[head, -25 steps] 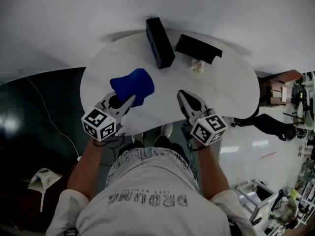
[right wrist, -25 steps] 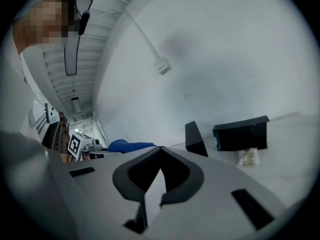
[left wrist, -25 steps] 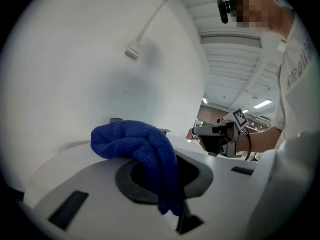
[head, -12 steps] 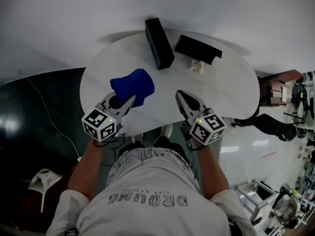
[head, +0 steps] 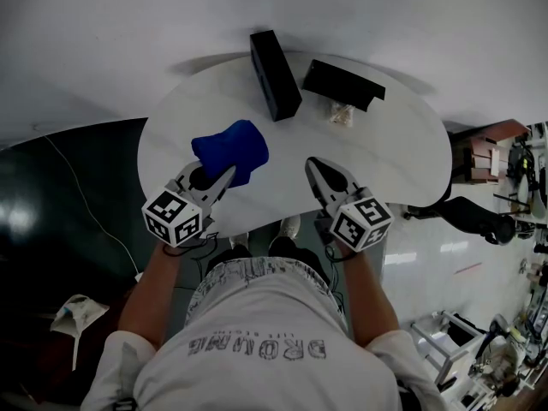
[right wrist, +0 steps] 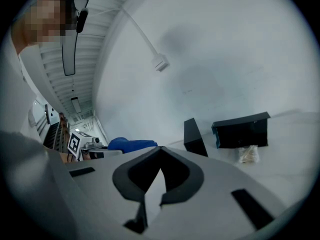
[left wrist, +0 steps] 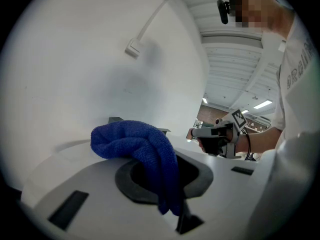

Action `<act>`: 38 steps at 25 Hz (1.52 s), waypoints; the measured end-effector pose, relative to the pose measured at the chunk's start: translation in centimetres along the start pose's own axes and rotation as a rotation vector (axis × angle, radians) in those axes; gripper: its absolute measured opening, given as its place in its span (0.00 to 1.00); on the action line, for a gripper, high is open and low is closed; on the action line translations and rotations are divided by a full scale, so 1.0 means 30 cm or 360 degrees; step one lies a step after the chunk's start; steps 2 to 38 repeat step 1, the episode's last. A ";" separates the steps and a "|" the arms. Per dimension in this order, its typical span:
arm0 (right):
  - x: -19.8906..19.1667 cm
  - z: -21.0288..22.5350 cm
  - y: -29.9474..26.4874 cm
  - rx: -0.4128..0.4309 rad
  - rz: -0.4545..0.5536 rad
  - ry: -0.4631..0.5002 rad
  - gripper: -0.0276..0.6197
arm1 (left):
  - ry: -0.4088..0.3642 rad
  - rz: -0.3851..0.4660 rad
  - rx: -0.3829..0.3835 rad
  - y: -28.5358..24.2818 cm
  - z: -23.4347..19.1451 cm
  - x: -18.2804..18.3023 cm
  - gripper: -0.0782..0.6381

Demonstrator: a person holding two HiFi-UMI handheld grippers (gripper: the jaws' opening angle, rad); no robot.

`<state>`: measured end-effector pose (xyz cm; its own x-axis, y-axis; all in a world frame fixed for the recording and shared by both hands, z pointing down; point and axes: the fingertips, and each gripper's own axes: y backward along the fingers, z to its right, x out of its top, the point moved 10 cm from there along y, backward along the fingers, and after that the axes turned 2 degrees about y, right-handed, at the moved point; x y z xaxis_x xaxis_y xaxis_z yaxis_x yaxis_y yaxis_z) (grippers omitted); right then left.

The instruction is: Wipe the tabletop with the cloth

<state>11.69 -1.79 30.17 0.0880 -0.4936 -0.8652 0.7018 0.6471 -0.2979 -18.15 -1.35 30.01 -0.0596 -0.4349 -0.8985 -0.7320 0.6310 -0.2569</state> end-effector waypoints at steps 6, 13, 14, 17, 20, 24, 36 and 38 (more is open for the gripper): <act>-0.001 0.002 -0.001 -0.0002 -0.0003 0.0000 0.05 | 0.0001 -0.0002 0.0001 -0.001 -0.001 -0.001 0.20; -0.001 0.002 -0.001 -0.0002 -0.0003 0.0000 0.05 | 0.0001 -0.0002 0.0001 -0.001 -0.001 -0.001 0.20; -0.001 0.002 -0.001 -0.0002 -0.0003 0.0000 0.05 | 0.0001 -0.0002 0.0001 -0.001 -0.001 -0.001 0.20; -0.001 0.002 -0.001 -0.0002 -0.0003 0.0000 0.05 | 0.0001 -0.0002 0.0001 -0.001 -0.001 -0.001 0.20; -0.001 0.002 -0.001 -0.0002 -0.0003 0.0000 0.05 | 0.0001 -0.0002 0.0001 -0.001 -0.001 -0.001 0.20; -0.001 0.002 -0.001 -0.0002 -0.0003 0.0000 0.05 | 0.0001 -0.0002 0.0001 -0.001 -0.001 -0.001 0.20; -0.001 0.002 -0.001 -0.0002 -0.0003 0.0000 0.05 | 0.0001 -0.0002 0.0001 -0.001 -0.001 -0.001 0.20; -0.001 0.002 -0.001 -0.0002 -0.0003 0.0000 0.05 | 0.0001 -0.0002 0.0001 -0.001 -0.001 -0.001 0.20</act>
